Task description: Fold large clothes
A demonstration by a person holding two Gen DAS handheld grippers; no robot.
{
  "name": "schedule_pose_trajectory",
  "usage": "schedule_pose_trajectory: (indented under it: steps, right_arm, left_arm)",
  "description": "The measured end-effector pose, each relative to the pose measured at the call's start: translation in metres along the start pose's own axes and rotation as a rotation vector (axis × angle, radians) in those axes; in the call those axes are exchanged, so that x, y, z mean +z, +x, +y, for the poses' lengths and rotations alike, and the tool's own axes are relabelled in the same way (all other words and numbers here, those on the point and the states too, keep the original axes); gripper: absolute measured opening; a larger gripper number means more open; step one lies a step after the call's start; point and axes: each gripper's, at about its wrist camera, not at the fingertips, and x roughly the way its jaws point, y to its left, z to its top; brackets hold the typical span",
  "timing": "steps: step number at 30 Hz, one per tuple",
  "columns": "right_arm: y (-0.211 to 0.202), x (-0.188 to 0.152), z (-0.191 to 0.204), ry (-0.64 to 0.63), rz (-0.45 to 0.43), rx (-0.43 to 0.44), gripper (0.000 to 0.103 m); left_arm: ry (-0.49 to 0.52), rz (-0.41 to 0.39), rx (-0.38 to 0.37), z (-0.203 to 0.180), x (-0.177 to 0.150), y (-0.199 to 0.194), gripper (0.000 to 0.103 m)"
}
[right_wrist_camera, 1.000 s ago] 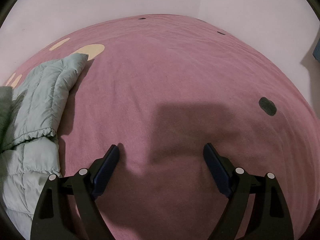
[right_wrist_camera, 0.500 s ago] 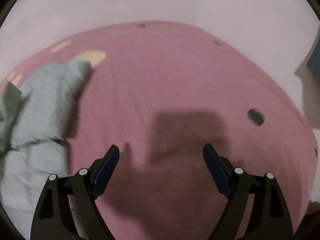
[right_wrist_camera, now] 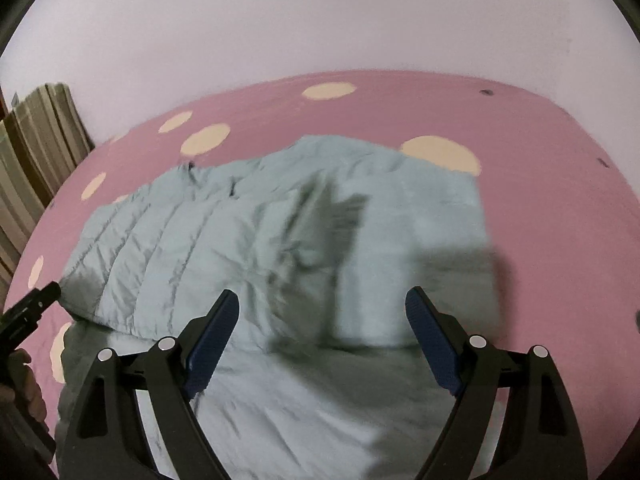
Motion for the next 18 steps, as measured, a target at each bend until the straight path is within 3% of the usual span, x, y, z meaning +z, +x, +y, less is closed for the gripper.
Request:
schedule_pose_trajectory:
  steps: [2, 4, 11, 13, 18]
  right_arm:
    - [0.014, 0.005, 0.003, -0.014, 0.021, -0.03, 0.035]
    - [0.024, 0.009, -0.002, 0.012, 0.045, -0.033, 0.021]
    - [0.051, 0.006, -0.025, 0.067, 0.089, -0.083, 0.018]
    - [0.063, 0.002, -0.031, 0.072, 0.11, -0.077, 0.017]
    - [0.062, 0.003, -0.036, 0.089, 0.113, -0.053, 0.017]
  left_arm:
    - [0.02, -0.004, -0.002, -0.005, 0.003, 0.007, 0.093]
    - [0.039, -0.007, 0.011, -0.01, 0.006, 0.014, 0.093]
    - [0.079, 0.093, 0.103, -0.016, 0.001, 0.059, 0.093]
    - [0.078, 0.133, 0.092, -0.017, -0.003, 0.074, 0.093]
    - [0.082, 0.141, 0.09, -0.016, -0.007, 0.074, 0.093]
